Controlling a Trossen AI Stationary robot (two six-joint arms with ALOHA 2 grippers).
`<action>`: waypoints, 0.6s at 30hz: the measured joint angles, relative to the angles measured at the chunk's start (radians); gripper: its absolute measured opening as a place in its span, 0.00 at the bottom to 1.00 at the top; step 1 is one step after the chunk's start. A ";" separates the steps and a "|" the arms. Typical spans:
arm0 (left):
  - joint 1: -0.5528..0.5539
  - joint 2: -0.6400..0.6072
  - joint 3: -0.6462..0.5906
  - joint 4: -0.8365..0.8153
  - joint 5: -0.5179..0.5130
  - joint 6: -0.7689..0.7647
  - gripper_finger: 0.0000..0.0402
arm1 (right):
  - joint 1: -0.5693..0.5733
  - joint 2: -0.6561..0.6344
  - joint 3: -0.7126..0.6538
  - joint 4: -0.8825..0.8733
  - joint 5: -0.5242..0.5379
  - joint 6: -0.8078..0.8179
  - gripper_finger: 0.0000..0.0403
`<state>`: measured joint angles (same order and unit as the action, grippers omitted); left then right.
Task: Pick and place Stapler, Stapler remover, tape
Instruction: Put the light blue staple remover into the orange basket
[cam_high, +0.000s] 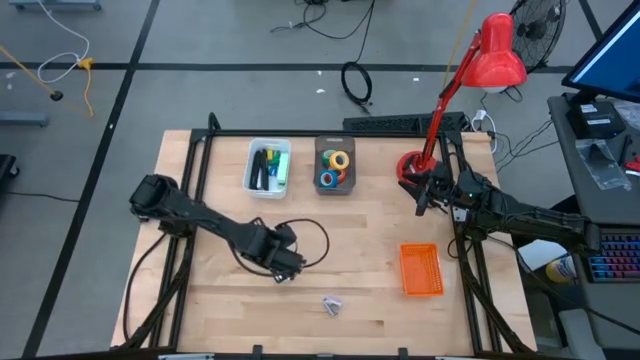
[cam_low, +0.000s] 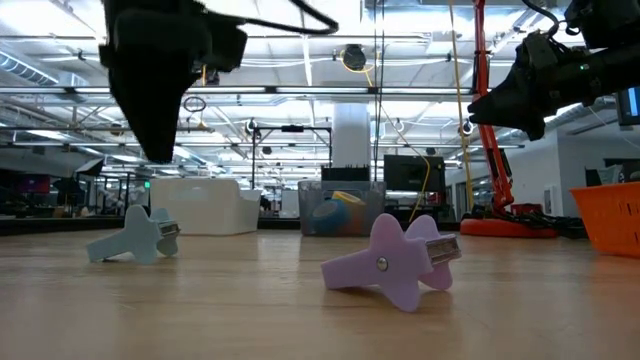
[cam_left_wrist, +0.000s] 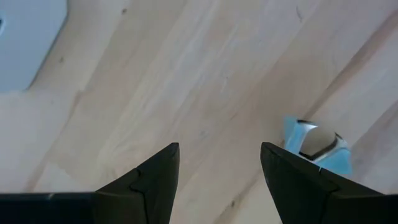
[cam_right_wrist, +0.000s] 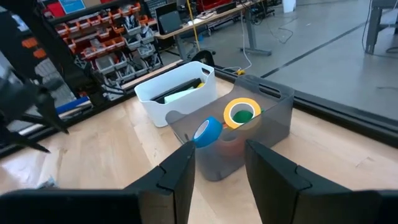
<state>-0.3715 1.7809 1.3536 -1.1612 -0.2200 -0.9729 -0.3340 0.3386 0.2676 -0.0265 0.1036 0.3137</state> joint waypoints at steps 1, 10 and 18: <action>-0.001 0.000 -0.019 0.024 -0.004 0.004 0.57 | 0.000 0.000 0.000 0.000 0.000 0.010 0.32; 0.029 0.000 -0.164 0.302 0.089 0.145 0.57 | 0.000 0.000 0.000 0.000 0.000 0.041 0.32; 0.095 0.000 -0.204 0.349 0.192 0.280 0.57 | 0.000 0.000 0.000 0.000 -0.003 0.041 0.32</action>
<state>-0.2764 1.7805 1.1500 -0.8122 -0.0285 -0.6932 -0.3340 0.3386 0.2676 -0.0268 0.1005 0.3550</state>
